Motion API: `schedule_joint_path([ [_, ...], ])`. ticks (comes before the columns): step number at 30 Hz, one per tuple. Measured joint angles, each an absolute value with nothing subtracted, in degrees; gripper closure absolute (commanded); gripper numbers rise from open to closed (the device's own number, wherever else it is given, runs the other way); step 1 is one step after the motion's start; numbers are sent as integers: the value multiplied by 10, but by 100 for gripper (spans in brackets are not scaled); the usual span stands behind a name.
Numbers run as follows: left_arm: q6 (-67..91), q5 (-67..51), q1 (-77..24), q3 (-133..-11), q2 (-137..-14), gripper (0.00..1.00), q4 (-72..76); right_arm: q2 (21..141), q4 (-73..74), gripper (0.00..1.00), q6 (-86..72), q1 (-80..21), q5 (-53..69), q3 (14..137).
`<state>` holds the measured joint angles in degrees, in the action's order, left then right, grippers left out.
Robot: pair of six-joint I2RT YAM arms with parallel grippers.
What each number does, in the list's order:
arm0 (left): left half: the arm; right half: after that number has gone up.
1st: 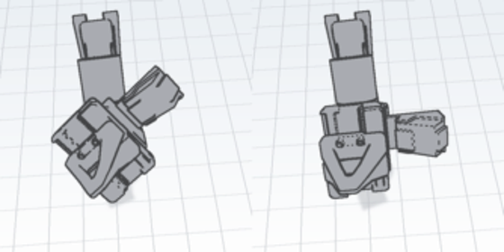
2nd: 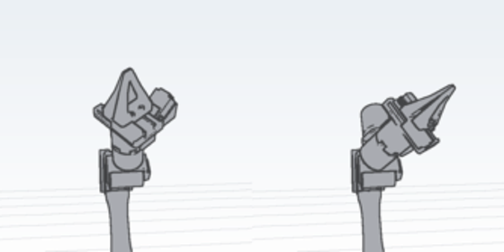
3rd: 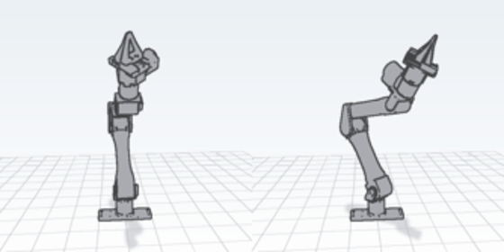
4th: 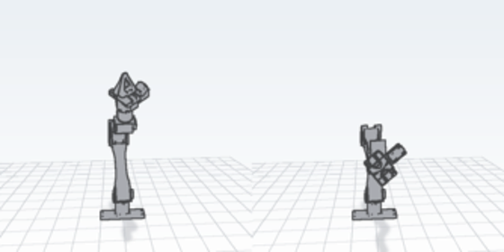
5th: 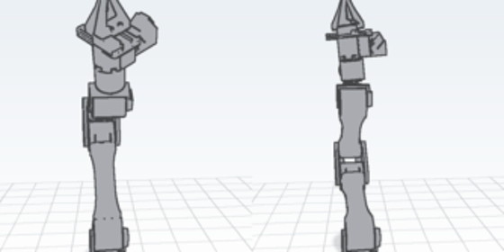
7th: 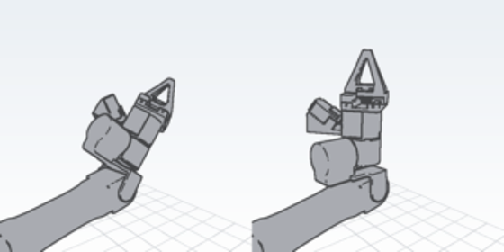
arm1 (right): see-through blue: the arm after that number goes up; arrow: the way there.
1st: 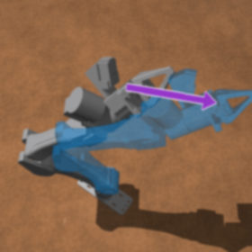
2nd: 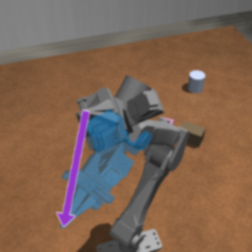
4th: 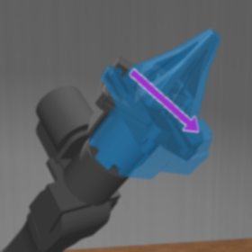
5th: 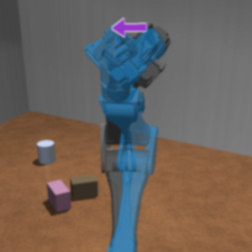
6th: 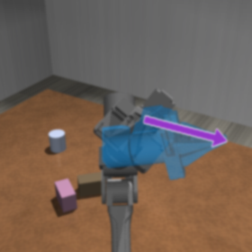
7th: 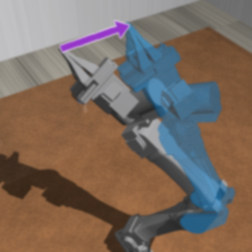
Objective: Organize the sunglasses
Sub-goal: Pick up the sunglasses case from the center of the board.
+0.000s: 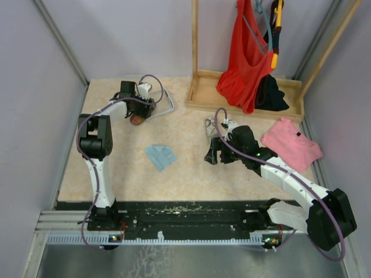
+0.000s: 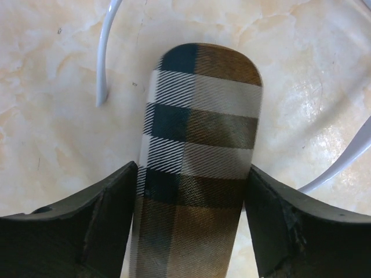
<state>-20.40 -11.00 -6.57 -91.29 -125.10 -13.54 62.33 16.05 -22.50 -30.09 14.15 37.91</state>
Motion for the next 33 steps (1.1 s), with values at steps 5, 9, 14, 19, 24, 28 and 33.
schedule_joint_path([
  [5,-204,-108,-65,-913,-1251,43,-136,623,161,19,-225,-301,143,379],
  [9,-194,-91,-65,-912,-1251,54,-133,623,161,19,-225,-301,144,379],
  [14,-161,-15,-65,-894,-1230,61,-124,623,161,20,-225,-301,144,379],
  [19,-100,53,-70,-805,-1126,63,-88,611,163,20,-226,-301,133,379],
  [24,-32,90,-113,-732,-984,62,-57,580,162,20,-238,-301,98,379],
  [28,17,83,-225,-689,-914,62,-30,538,159,20,-254,-301,58,378],
  [33,80,33,-357,-634,-889,62,-14,477,154,20,-279,-301,6,360],
])
